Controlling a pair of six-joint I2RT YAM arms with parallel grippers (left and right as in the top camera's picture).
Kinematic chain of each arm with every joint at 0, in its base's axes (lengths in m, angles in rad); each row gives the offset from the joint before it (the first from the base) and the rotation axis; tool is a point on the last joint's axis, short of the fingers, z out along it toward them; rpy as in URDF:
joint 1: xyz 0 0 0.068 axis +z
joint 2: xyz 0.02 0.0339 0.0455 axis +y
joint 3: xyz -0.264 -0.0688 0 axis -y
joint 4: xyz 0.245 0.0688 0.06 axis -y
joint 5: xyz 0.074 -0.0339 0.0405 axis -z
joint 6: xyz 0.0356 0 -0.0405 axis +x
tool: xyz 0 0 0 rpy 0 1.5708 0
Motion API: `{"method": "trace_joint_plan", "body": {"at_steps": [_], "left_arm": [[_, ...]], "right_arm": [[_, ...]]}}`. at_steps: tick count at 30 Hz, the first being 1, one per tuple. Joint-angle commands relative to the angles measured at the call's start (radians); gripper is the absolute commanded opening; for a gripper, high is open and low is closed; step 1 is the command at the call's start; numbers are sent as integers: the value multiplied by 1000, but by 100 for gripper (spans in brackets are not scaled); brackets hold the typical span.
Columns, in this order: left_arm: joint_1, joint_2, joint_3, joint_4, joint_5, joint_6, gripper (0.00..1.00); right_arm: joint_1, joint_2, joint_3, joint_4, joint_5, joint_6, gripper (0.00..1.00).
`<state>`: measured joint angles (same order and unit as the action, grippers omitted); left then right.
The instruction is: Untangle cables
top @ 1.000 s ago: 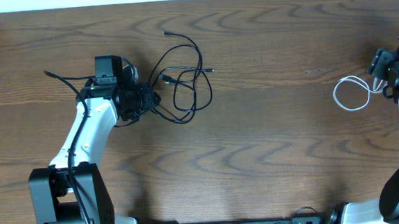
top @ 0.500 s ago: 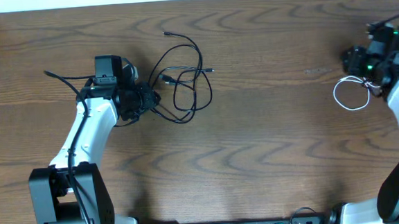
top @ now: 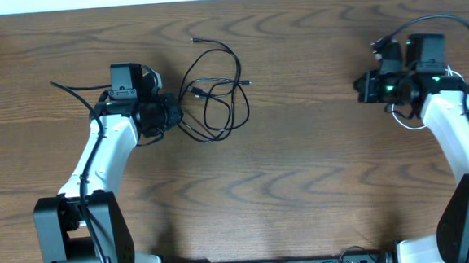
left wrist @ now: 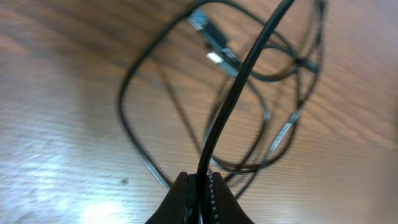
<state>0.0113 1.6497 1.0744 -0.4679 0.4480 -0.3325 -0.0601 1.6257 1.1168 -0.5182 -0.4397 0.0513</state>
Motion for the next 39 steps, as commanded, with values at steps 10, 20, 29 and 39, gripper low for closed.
{"method": "trace_joint_plan", "body": {"at_steps": [10,20,29,39], "left_arm": [[0,-134,68,330,490,-157,7],[-2,-231,68,403,491,-455,7],[-5,-234,68,402,513,-739,7],[-57,-234,68,402,626,-852,7]], "right_arm": [[190,-2,-7,1,-106,-19,38],[212,-2,-7,195,-686,-172,80],[337,-2,-7,332,-718,-172,78],[481,-2,-7,497,-558,-130,76]]}}
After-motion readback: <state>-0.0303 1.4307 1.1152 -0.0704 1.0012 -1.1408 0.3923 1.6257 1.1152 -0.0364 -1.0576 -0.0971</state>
